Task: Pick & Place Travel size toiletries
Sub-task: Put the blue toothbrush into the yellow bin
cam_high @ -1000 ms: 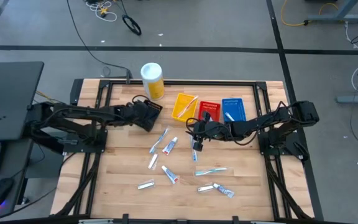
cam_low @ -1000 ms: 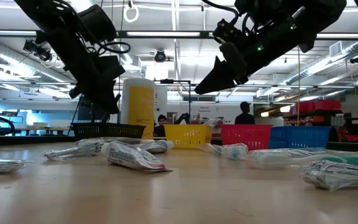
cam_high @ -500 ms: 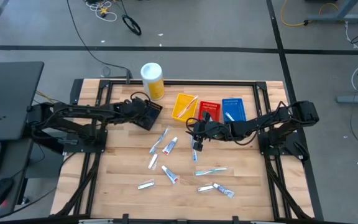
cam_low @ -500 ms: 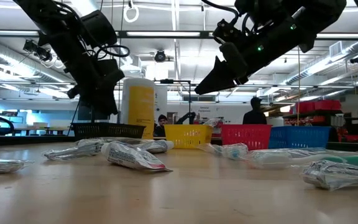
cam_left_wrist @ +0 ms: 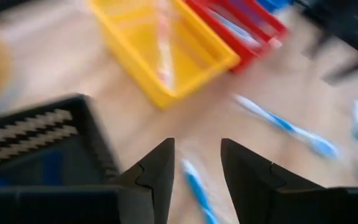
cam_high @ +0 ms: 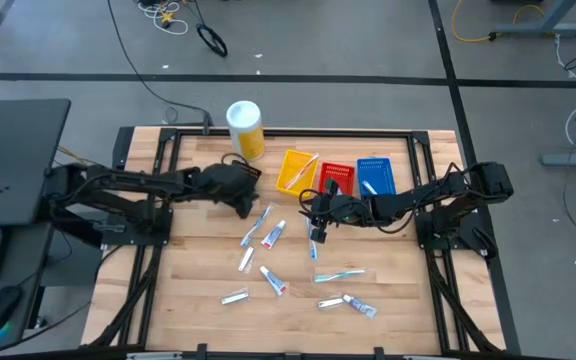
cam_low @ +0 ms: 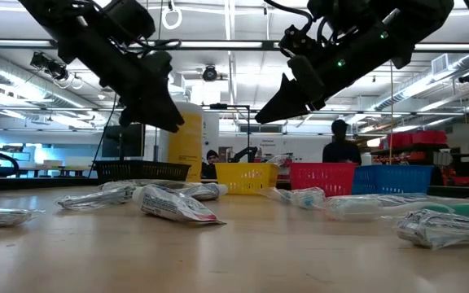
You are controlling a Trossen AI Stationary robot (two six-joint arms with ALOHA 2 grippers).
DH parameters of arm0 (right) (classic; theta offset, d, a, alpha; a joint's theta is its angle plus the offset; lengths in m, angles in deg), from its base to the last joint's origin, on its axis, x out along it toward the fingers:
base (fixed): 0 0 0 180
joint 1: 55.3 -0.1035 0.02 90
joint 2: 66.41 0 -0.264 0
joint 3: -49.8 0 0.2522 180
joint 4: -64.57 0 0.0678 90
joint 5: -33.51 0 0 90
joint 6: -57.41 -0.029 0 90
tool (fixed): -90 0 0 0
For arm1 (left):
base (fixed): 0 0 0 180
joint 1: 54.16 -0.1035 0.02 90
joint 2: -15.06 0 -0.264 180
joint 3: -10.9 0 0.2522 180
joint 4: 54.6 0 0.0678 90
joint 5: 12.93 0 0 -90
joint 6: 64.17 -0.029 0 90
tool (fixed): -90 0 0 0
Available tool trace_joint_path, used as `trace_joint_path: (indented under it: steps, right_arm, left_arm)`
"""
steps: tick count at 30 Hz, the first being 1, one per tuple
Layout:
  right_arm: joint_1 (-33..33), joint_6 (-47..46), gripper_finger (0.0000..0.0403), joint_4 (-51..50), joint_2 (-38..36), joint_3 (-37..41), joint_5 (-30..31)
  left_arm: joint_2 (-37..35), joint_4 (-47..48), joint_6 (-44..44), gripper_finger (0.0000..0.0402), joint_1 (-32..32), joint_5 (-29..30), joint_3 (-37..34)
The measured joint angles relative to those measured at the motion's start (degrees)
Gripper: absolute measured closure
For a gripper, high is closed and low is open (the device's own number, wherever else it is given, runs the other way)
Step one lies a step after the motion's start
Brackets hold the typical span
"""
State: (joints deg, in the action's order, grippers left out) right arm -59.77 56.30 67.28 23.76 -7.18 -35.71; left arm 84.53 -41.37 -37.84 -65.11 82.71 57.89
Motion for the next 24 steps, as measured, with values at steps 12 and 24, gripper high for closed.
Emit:
trace_joint_path:
  steps: [12, 24]
  right_arm:
    - [0.02, -0.02, 0.0262, -0.32, 0.00, 0.00, -0.43]
    - [0.00, -1.66, 0.0262, -0.87, 0.00, 0.00, -2.05]
  left_arm:
    - [4.75, 1.13, 2.07, 0.0235, 17.97, 5.74, 0.04]
    - [14.87, 3.74, 13.80, 0.0215, 23.94, 16.66, 0.00]
